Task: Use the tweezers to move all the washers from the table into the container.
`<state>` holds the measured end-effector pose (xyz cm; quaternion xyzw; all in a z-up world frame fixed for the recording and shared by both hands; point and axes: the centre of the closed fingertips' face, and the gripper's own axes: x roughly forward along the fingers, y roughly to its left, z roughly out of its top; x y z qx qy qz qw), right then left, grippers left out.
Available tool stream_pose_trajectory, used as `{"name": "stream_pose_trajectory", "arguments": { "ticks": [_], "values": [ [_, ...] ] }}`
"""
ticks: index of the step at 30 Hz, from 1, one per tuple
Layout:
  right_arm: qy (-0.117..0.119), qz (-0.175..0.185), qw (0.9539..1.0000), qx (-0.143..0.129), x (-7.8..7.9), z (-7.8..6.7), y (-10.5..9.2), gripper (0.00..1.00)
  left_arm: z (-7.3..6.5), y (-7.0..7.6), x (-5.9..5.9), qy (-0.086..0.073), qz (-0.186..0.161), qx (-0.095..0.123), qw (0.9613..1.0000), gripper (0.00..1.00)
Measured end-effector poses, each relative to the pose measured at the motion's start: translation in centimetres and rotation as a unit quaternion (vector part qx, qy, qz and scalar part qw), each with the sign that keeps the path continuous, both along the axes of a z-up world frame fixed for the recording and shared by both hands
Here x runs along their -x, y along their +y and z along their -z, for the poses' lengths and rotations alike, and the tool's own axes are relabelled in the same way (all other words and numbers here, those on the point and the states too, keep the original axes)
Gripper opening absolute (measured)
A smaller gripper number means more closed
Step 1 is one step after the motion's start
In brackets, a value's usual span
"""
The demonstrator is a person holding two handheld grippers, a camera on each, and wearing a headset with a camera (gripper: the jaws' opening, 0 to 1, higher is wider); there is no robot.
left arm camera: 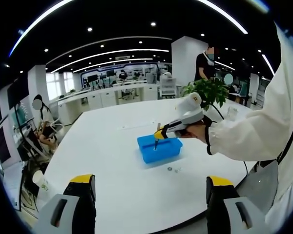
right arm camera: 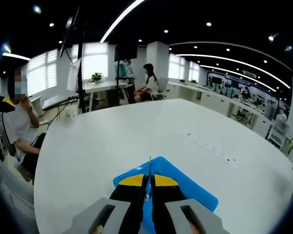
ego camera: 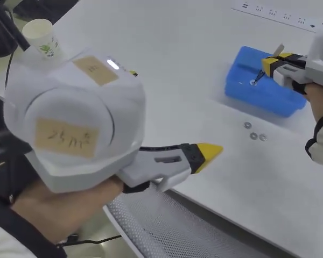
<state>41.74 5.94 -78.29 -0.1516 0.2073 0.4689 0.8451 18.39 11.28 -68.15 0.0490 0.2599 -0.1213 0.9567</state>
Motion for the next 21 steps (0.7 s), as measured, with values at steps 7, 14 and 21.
{"name": "stream_pose_trajectory", "arguments": {
  "ticks": [7,14,21],
  "values": [
    [-0.001,-0.007,0.9999,0.007,-0.3,1.0,0.6,0.01,0.1,0.1,0.0,0.004,-0.002,0.000,1.0000,0.96],
    [0.011,-0.007,0.9999,0.011,0.2,1.5,0.8,0.01,0.6,0.3,0.1,0.010,-0.001,-0.004,0.9999,0.96],
    [0.022,-0.003,0.9997,0.012,0.4,2.0,0.9,0.01,0.8,0.2,0.1,0.013,-0.002,0.000,0.9999,0.96]
  ]
}}
